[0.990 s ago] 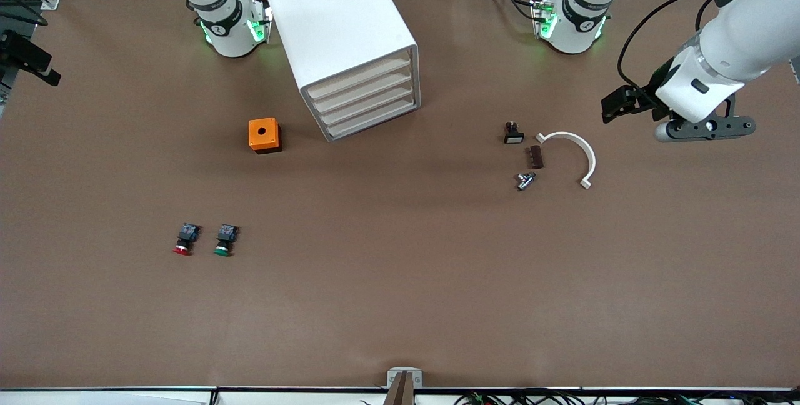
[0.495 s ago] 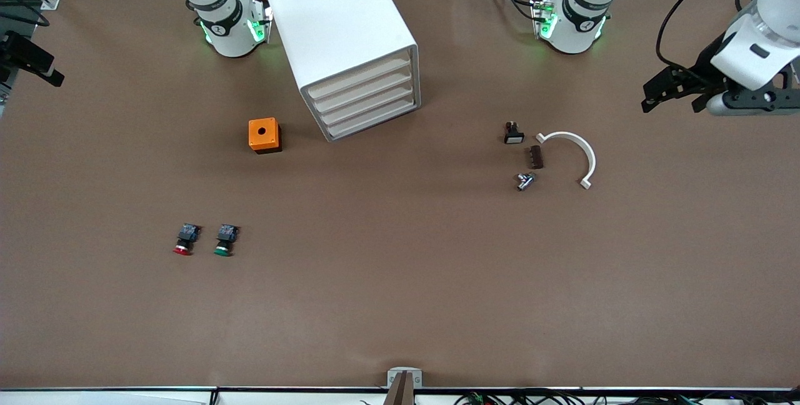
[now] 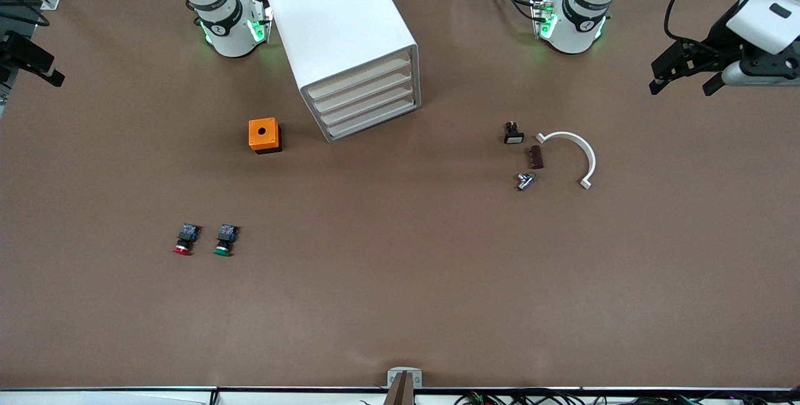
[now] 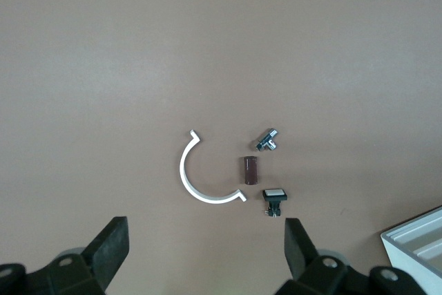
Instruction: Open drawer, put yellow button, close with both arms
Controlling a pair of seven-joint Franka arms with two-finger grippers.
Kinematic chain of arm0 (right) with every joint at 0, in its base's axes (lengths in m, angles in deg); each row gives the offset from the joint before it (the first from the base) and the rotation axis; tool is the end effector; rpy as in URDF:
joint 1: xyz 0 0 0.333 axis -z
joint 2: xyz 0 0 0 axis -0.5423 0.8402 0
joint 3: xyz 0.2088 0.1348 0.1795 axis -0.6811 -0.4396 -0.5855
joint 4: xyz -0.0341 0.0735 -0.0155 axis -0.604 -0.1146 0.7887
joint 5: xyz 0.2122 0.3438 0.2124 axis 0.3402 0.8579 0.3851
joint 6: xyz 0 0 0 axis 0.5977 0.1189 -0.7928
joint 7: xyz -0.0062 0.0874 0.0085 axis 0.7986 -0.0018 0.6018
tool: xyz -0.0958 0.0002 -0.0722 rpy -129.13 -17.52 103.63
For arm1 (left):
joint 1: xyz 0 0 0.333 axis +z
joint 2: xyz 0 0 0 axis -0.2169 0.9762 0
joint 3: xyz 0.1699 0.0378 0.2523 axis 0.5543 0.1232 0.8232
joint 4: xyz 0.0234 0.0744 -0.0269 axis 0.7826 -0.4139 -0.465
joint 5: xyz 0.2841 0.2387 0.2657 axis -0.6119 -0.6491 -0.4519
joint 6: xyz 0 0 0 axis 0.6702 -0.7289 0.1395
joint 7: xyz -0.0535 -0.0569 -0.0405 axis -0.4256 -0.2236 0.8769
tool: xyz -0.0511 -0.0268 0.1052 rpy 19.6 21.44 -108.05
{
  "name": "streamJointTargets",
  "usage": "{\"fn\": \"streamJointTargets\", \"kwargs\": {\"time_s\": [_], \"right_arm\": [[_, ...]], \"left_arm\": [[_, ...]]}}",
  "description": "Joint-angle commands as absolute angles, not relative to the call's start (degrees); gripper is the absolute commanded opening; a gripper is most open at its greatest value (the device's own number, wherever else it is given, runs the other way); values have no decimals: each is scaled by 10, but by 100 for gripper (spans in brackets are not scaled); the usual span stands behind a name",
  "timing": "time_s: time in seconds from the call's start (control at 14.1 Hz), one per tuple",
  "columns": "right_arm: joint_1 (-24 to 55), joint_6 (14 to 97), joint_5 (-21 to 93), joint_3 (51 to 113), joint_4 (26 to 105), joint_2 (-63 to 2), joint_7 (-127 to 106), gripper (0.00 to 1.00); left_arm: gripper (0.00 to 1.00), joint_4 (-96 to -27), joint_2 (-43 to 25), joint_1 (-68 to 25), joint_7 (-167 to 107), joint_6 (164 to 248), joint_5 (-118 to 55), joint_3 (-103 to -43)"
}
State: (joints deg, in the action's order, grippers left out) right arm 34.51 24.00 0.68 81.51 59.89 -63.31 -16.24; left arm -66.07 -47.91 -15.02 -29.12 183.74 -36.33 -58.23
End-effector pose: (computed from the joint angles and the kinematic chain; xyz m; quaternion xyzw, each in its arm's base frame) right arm 0.5547 -0.0649 0.6556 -0.9978 0.0643 0.0022 0.0171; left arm 0.5512 -0.0663 0.6153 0.9990 -0.0002 0.0300 0.0322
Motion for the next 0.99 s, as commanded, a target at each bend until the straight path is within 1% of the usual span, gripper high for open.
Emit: {"fn": "streamJointTargets", "kwargs": {"time_s": [0.0,0.21,0.92], "right_arm": [[352,241,15,807,601,-644,-169,100],[350,241,8,806,600,-644,-167,100],[352,248,-8,807,602,-643,-163,100]], "left_arm": [[99,-636,-480,-155,-290,1816,-376,-573],[99,-633,-476,-150,-287,1798,-377,-574],[99,-624,-465,-154,-285,1796,-377,-579]]}}
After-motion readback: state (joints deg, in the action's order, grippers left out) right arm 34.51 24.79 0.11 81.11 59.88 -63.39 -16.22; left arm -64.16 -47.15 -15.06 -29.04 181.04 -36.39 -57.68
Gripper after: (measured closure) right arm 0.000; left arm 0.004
